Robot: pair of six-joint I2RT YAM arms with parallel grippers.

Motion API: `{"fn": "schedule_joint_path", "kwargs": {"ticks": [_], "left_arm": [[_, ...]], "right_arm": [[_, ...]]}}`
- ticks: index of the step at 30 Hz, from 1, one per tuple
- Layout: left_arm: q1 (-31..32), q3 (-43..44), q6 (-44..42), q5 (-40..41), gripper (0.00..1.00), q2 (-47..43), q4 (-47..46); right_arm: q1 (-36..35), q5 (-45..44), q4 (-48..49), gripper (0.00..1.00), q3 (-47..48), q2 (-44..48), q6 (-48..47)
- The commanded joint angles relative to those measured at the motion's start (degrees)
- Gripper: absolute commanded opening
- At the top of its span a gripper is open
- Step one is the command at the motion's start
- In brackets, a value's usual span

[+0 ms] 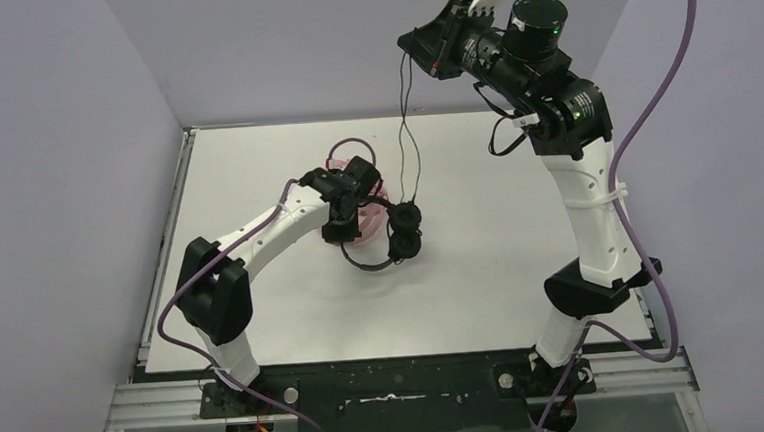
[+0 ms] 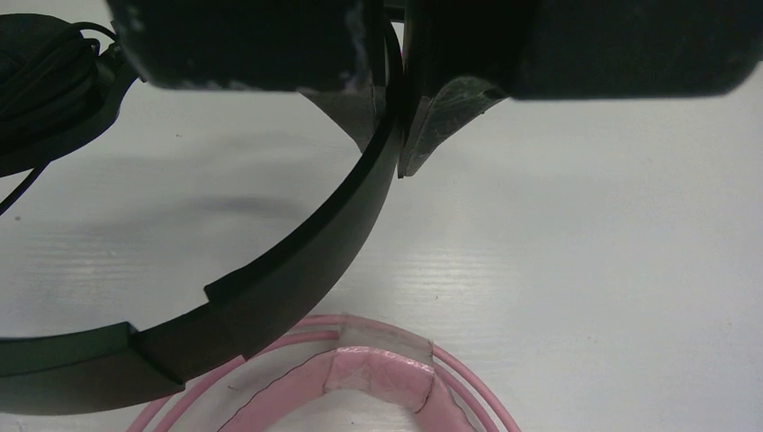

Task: Wrap the headphones
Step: Wrap the headphones cable around the headphones.

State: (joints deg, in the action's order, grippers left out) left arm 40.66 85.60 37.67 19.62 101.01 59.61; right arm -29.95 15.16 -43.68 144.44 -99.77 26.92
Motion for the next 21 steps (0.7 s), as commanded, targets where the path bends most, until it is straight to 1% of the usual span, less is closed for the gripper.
{"fn": "schedule_joint_path", "kwargs": {"ticks": [1,5,12,17,21], "left_arm": [[-0.5,4.7,3.0,-1.4,0.00,2.2,0.3],[-0.7,4.6,3.1,-1.1,0.00,3.7,0.3],[-2.4,3.8,4.4,-1.8,0.00,3.6,-1.6],[-3.6,5.1,5.3,-6.0,0.00,2.9,-3.4],[-5.6,5.5,6.3,-13.1,0.00,2.4,-6.2]], "right_arm": [[-2.7,-0.1,5.3,0.00,3.5,0.2,1.7],[-4.6,1.2,7.9,0.00,3.5,0.4,3.5],[-8.3,2.1,9.1,0.00,3.4,0.0,4.7],[-11.1,2.8,9.0,0.00,2.8,-0.8,4.9],[-14.2,1.8,8.4,0.00,0.8,-0.2,3.7]]}}
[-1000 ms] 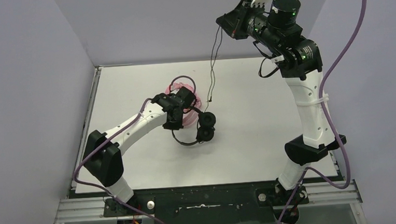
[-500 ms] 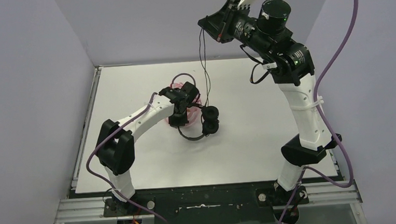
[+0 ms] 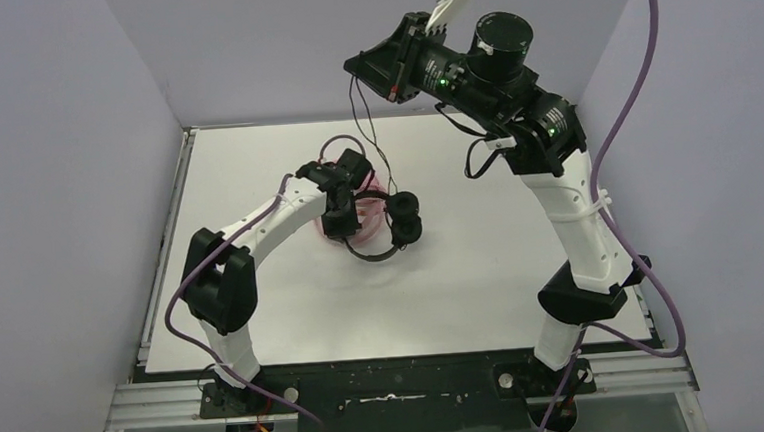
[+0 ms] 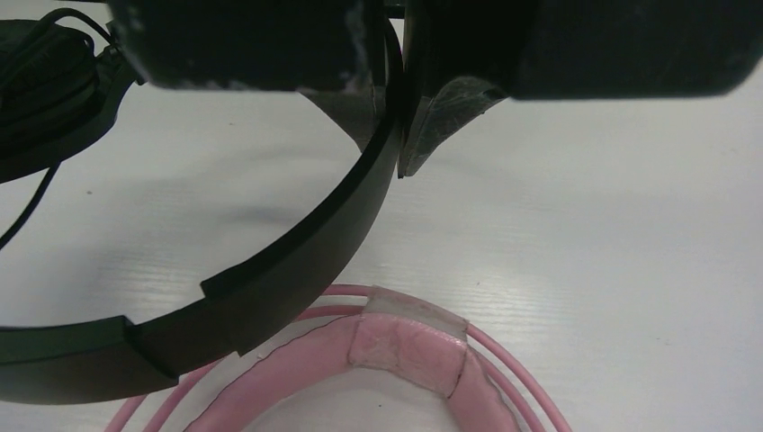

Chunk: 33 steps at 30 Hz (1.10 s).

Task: Wrap the headphones
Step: Wrap the headphones cable around the headphones.

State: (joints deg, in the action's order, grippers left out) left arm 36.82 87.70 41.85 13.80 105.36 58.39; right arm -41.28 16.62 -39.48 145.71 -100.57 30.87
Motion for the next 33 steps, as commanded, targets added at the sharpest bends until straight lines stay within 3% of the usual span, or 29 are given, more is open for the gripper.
{"fn": "schedule_joint_path", "kwargs": {"ticks": [1,17,25,33], "left_arm": [[-2.4,3.6,2.5,-8.6,0.00,-2.0,-5.7],[-11.1,8.1,8.9,-31.1,0.00,-1.6,-17.1],[-15.3,14.4,9.5,-33.5,0.00,1.2,-17.1],[-18.2,16.5,8.7,-35.2,0.00,-0.8,-16.8]], "right_arm": [[-4.1,0.0,4.2,0.00,-1.2,0.9,-0.6],[-19.1,-4.1,-1.0,0.00,-7.0,1.4,-4.9],[-29.9,-6.3,-5.7,0.00,-7.5,-0.5,-6.9],[-32.1,-4.5,-2.4,0.00,-24.5,4.3,-5.9]]}}
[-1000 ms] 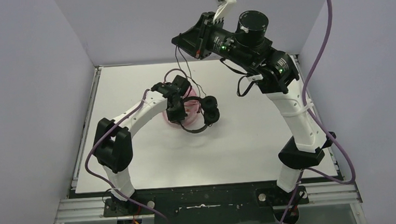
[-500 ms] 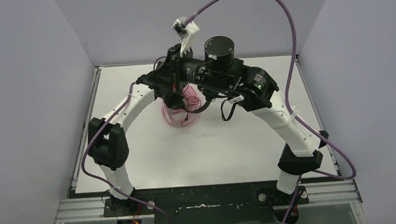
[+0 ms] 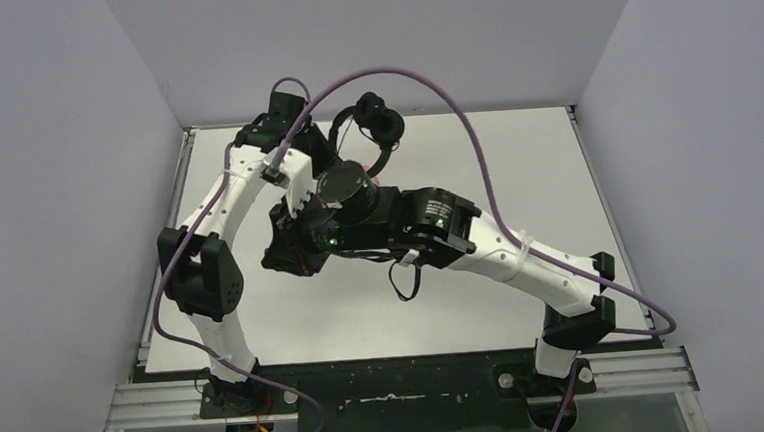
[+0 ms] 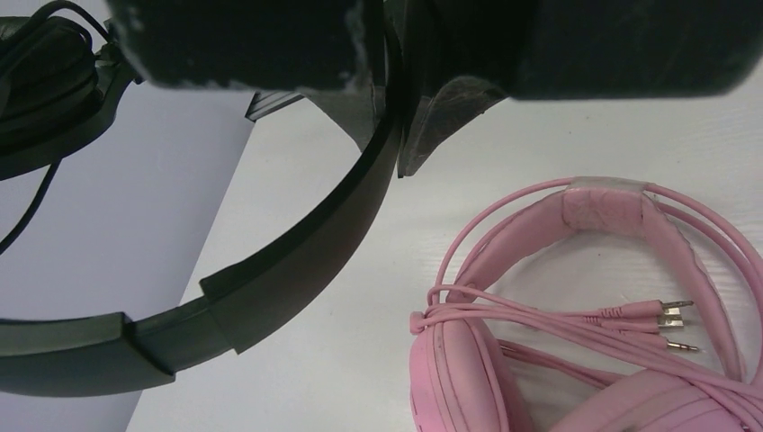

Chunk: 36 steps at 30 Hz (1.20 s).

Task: Wrap the headphones
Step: Wrap the headphones cable around the headphones.

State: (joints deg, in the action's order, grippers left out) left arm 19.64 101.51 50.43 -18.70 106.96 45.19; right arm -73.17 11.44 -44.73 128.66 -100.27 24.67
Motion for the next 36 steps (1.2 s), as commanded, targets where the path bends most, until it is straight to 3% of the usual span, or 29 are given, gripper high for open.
{"fn": "schedule_joint_path", "kwargs": {"ticks": [1,8,16,23,27,30,36], "left_arm": [[-1.2,2.1,-0.1,-2.7,0.00,-3.2,-3.8],[-2.3,-2.4,-3.9,-0.8,0.00,-11.8,-4.2],[-3.2,-5.8,-12.6,4.5,0.00,-21.6,-4.1],[-3.1,-13.1,-17.0,4.1,0.00,-30.4,-8.7],[-2.3,-17.6,-17.8,2.2,0.00,-34.0,-10.6],[-0.8,-20.0,-20.1,7.9,0.00,-36.1,-8.7],[0.9,-25.7,-22.9,17.8,0.00,-40.0,-7.6]], "right_arm": [[-0.2,0.2,3.9,0.00,-10.4,5.4,0.3],[3.5,-3.1,8.7,0.00,-29.1,17.3,2.1],[11.8,-4.7,3.6,0.00,-42.3,29.8,2.9],[18.8,-5.6,-1.3,0.00,-46.9,33.9,-3.3],[20.2,-3.2,3.1,0.00,-52.1,32.9,-9.5],[22.6,-4.0,3.7,0.13,-54.0,31.7,-11.5],[31.4,2.5,3.8,0.48,-55.7,34.3,-14.2]]}}
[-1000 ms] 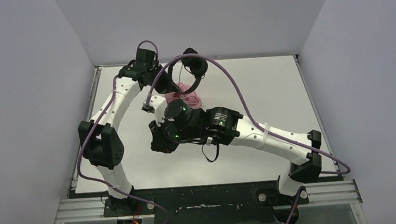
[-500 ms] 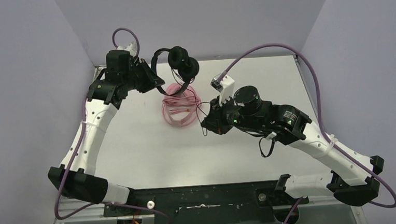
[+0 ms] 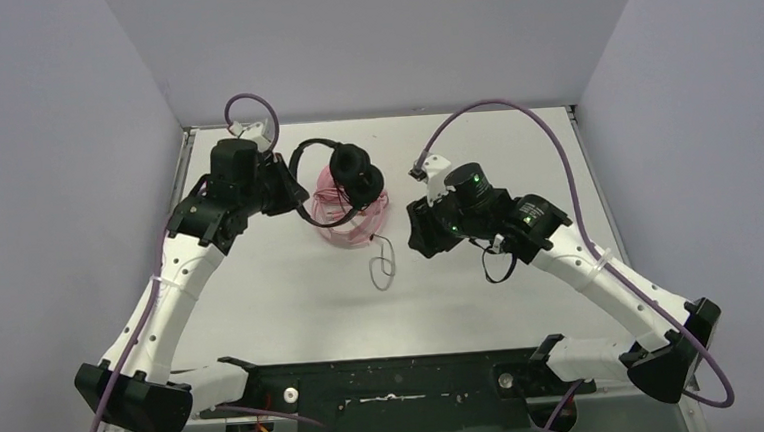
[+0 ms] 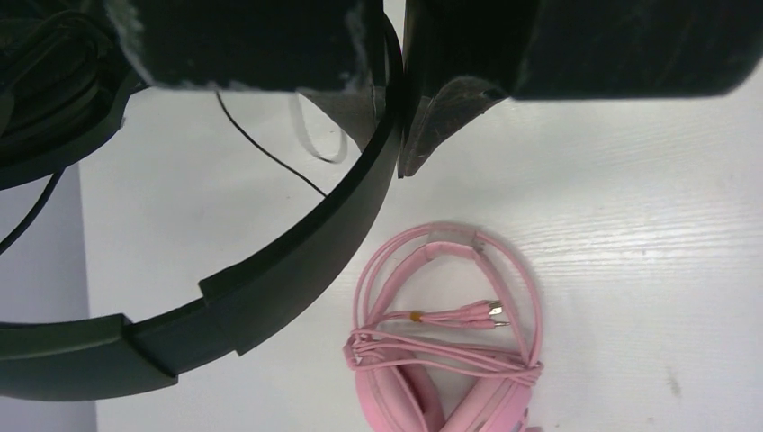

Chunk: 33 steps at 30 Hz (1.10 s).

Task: Wrap the headphones
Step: Wrap the headphones cable around the headphones.

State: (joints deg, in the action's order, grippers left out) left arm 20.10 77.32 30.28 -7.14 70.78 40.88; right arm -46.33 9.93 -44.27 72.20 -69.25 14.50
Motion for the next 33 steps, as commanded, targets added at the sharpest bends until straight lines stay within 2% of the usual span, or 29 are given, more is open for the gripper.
{"fn": "schedule_joint_path", "kwargs": {"ticks": [1,6,9,13,20,26,30,33], "left_arm": [[0.5,-2.0,-3.1,6.0,0.00,-3.9,-3.3],[0.6,-2.4,-3.8,2.8,0.00,-3.0,-2.2],[0.7,-2.4,-3.8,0.9,0.00,-2.8,-1.7],[1.1,-2.1,-4.2,0.5,0.00,-2.9,-0.5],[2.5,-1.1,-5.4,1.8,0.00,-3.1,1.0],[4.1,-0.3,-5.4,4.5,0.00,-2.5,1.6],[4.1,0.5,-4.0,6.7,0.00,-1.8,3.2],[4.1,0.3,-3.7,6.7,0.00,-2.3,2.8]], "right_arm": [[5.8,5.4,3.7,0.54,1.3,3.8,-4.6],[9.1,16.3,10.9,0.86,3.4,3.2,-7.2],[9.0,22.0,18.1,0.99,4.3,0.7,-7.3],[9.1,24.8,27.6,1.00,5.4,-3.3,-4.5],[8.0,24.7,38.1,1.00,5.2,-6.6,-0.5],[5.1,24.7,40.2,0.98,5.6,-8.6,0.5],[3.6,20.9,39.8,0.98,5.4,-7.9,-0.3],[4.3,17.4,39.3,0.93,5.3,-7.8,1.7]]}}
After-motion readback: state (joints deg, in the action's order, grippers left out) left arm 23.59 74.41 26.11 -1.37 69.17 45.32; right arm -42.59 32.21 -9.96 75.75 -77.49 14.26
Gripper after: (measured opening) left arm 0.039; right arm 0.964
